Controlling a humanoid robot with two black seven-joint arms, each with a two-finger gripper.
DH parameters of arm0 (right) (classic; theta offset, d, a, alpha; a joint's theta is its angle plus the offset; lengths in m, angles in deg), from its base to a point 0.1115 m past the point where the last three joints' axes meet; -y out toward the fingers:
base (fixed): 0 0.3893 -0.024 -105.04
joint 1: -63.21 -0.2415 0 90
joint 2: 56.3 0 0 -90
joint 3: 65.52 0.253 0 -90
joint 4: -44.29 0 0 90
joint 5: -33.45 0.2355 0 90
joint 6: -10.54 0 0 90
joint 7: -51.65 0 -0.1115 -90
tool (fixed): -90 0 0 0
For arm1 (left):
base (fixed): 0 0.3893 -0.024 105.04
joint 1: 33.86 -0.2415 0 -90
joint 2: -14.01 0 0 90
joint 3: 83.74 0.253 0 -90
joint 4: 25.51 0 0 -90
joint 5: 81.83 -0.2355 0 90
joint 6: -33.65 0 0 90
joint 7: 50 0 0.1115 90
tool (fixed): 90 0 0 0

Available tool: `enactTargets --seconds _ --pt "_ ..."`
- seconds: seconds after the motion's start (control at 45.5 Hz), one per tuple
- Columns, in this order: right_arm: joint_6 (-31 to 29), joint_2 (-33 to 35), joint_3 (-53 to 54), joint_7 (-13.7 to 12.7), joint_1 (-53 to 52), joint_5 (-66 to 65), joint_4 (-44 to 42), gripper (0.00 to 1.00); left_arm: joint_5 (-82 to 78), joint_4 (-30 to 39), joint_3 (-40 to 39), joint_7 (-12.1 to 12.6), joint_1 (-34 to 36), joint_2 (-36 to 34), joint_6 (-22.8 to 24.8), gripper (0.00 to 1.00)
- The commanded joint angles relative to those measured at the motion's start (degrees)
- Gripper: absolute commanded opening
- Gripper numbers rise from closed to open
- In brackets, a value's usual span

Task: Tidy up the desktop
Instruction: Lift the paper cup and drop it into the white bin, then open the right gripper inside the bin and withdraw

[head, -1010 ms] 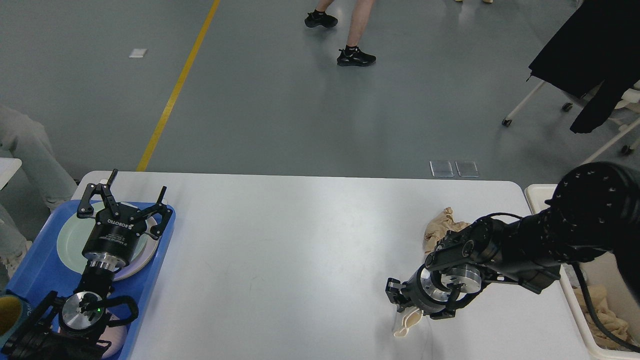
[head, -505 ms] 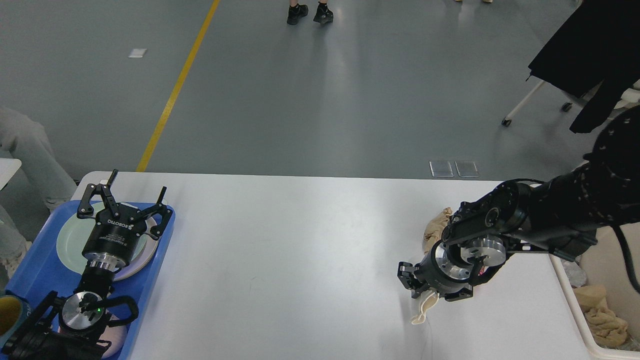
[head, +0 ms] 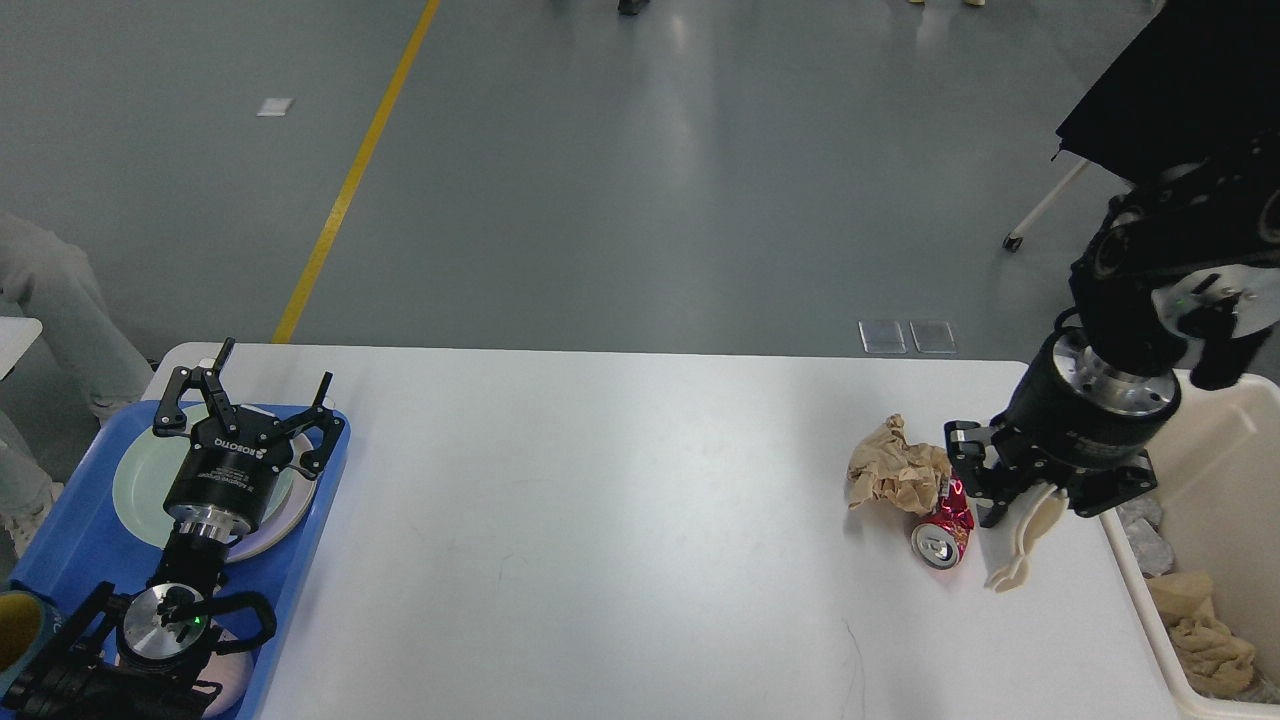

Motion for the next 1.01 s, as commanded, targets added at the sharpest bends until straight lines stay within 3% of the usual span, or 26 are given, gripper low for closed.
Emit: enactTargets --seconds 0.0,0.066,0.329,0.417,0.505,0.637,0.746,0.988 --pt "-0.5 0.8 -3.9 0.4 -2.8 -1.2 0.6 0.0 0.0 0.0 0.0 0.0 0.0 0.0 0.0 0.96" --pt "0.3 0.4 -6.2 2.0 -3.1 -1.2 0.6 0.0 0.0 0.0 0.0 0.0 0.0 0.0 0.0 0.96" --pt "0.6 -0.1 -15.5 13.2 -3.9 -5.6 -0.1 0.0 0.0 0.0 0.0 0.0 0.0 0.0 0.0 0.96" --pt "1.3 1.4 -17.6 13.3 -2.8 -5.5 -2.4 0.0 0.0 0.0 0.0 0.0 0.0 0.0 0.0 0.96" --pt "1.5 7.0 -19.1 13.0 1.9 -5.7 -7.9 0.0 0.0 0.0 0.0 0.0 0.0 0.0 0.0 0.96" --pt "1.4 14.2 -18.8 12.3 12.2 -9.0 -20.1 0.0 0.0 0.0 0.0 0.0 0.0 0.0 0.0 0.96" --pt "1.3 16.0 -17.6 12.3 22.7 -9.0 -31.9 0.0 0.0 0.0 0.0 0.0 0.0 0.0 0.0 0.96" --pt "2.6 23.9 1.2 12.3 48.8 -8.5 -55.5 0.0 0.0 0.0 0.0 0.0 0.0 0.0 0.0 0.96"
